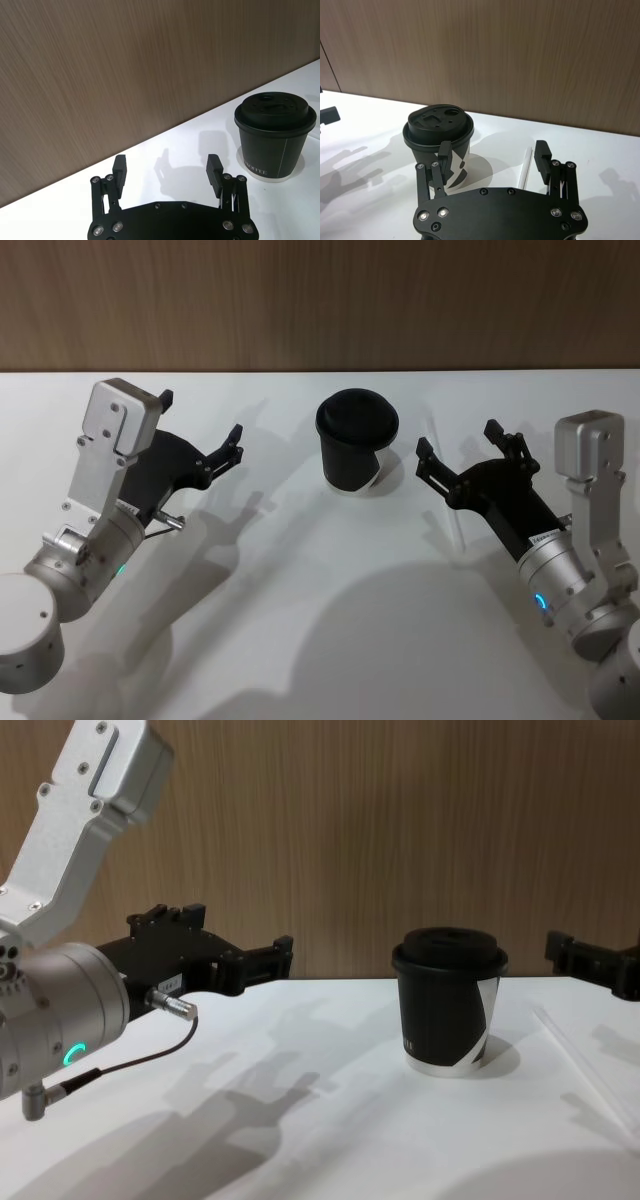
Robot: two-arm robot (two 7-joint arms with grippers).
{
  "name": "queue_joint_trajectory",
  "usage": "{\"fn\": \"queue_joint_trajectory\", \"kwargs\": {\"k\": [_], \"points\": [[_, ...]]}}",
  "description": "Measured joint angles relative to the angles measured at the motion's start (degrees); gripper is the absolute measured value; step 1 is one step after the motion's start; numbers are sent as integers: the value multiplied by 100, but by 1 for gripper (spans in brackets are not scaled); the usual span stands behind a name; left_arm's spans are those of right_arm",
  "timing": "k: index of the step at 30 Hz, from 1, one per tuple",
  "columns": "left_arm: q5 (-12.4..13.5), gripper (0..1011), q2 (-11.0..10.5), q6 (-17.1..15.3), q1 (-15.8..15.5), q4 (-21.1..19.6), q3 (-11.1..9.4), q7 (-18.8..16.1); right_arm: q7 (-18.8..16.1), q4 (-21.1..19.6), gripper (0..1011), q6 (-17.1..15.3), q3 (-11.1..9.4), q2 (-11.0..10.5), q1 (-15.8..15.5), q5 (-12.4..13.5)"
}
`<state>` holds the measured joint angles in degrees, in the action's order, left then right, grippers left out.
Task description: Pick up the straw with one hand, pass it to the other hand, and insert it into the cup.
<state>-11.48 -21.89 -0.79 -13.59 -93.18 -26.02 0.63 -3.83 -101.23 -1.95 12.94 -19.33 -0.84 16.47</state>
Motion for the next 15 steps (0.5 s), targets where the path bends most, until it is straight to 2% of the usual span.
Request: {"fn": "queue_joint_trajectory", "kwargs": {"k": [15], "points": [[0,1002,0,0,0,0,0,0,0,0,1001,0,0,0,0,0]]}}
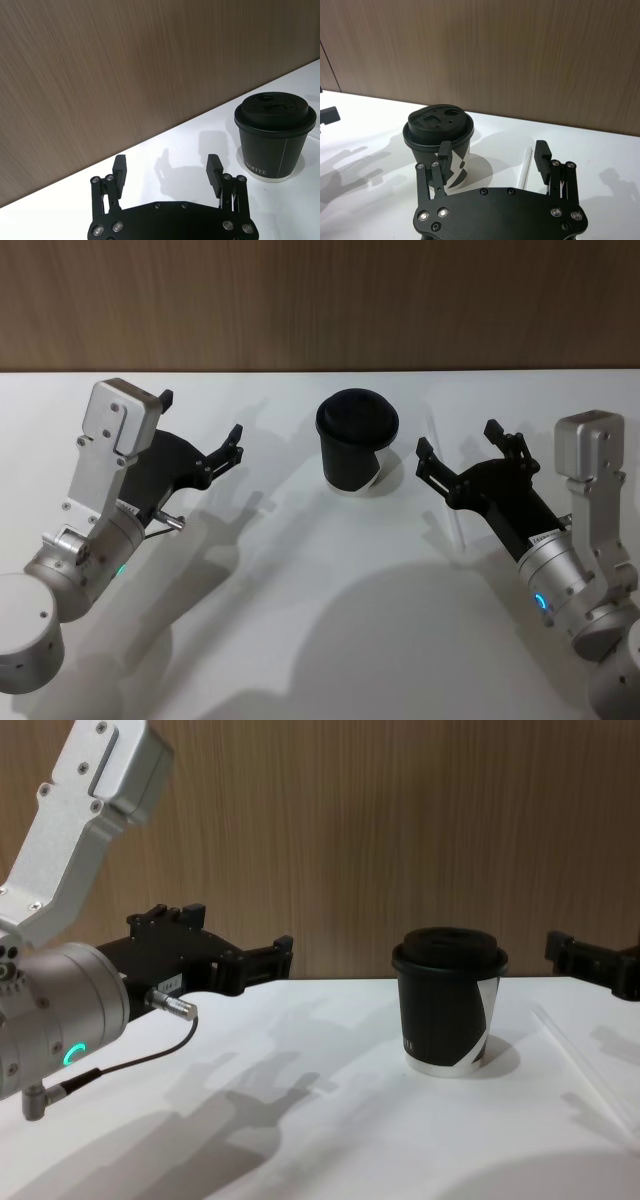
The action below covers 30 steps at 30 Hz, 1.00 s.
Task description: Pick up the straw with one hand, pass it to the other hand, and insert it into the cup.
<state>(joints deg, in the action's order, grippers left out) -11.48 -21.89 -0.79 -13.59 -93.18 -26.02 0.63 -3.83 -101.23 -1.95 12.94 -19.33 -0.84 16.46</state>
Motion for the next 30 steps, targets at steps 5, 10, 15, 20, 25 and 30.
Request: {"fn": "queue_joint_trajectory", "kwargs": {"k": [5,10,15,20,25,30], "points": [[0,1003,0,0,0,0,0,0,0,0,1001,0,0,0,0,0],[0,1003,0,0,0,0,0,0,0,0,1002,0,0,0,0,0],[0,1003,0,0,0,0,0,0,0,0,1001,0,0,0,0,0],[0,1003,0,0,0,0,0,0,0,0,1001,0,0,0,0,0],[0,1003,0,0,0,0,0,0,0,0,1001,0,0,0,0,0],[0,1003,0,0,0,0,0,0,0,0,1001,0,0,0,0,0]]}}
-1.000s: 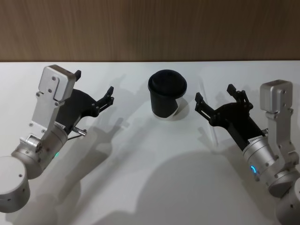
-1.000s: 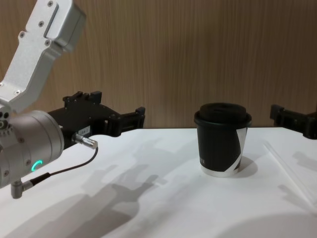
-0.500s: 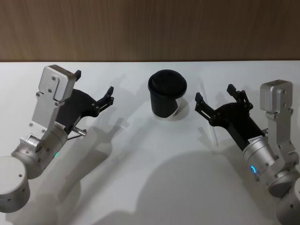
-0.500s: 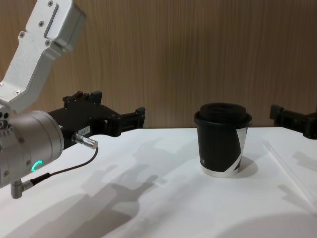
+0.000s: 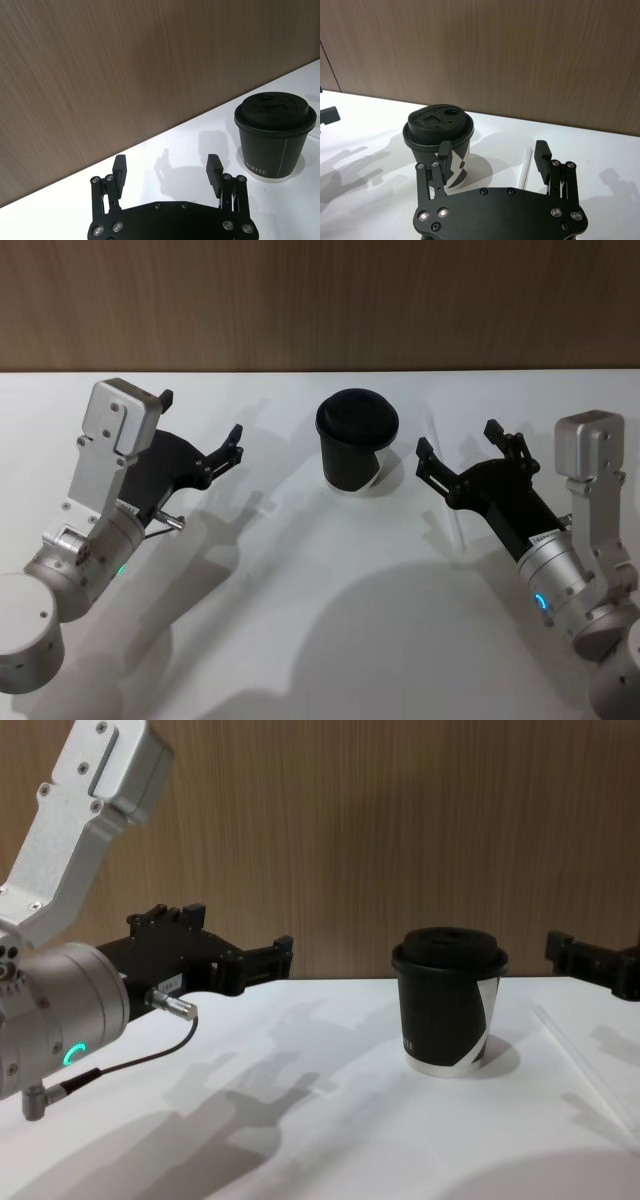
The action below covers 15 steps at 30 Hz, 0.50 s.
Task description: Pick up the straw with one hand, pass it to the other hand, and insert it into the cup.
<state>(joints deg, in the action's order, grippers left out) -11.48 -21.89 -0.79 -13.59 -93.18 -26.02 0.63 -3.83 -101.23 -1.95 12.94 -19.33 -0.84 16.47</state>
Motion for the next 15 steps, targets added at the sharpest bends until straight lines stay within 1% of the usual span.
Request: {"fn": "queue_joint_trajectory", "kwargs": {"k": [15], "points": [[0,1003,0,0,0,0,0,0,0,0,1001,0,0,0,0,0]]}}
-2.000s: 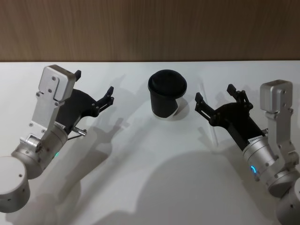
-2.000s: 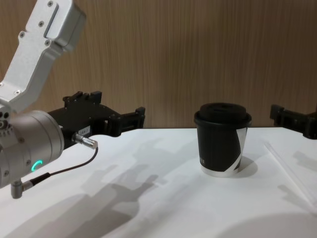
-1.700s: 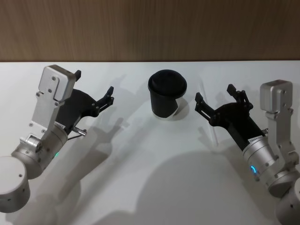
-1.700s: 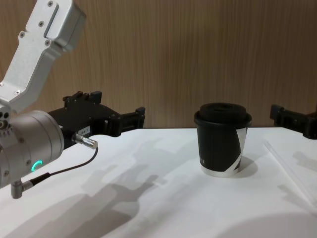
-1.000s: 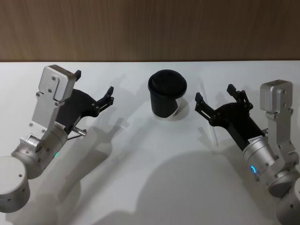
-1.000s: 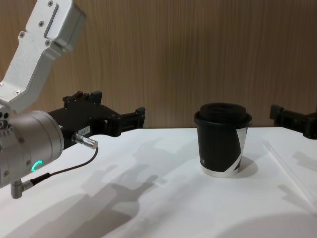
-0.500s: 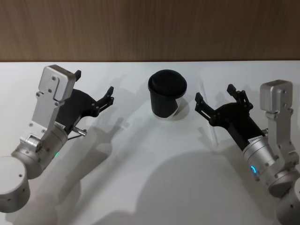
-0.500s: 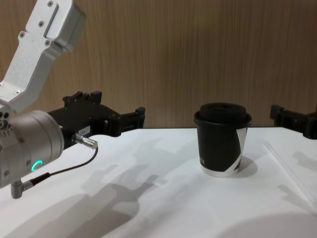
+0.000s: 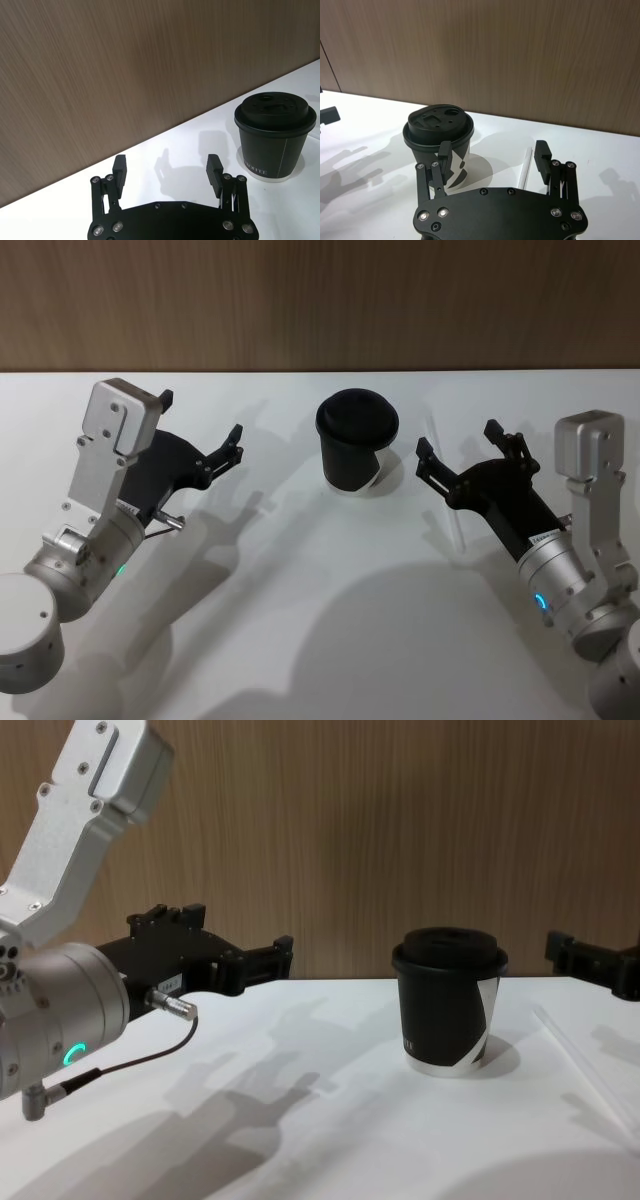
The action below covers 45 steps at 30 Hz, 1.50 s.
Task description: Pick up the straw with one hand, pass it to the other hand, and insert it into the cup.
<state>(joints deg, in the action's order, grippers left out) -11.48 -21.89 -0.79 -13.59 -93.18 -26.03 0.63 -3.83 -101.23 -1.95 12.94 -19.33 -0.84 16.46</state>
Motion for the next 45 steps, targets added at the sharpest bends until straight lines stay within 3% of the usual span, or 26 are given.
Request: {"fn": "queue_joint_trajectory", "kwargs": {"k": [30,45], "points": [[0,1003,0,0,0,0,0,0,-20,46,1001,-26,-5,-4,31,-12],[0,1003,0,0,0,0,0,0,-134,166,1001,-397,-9,-66,124,-70]]}}
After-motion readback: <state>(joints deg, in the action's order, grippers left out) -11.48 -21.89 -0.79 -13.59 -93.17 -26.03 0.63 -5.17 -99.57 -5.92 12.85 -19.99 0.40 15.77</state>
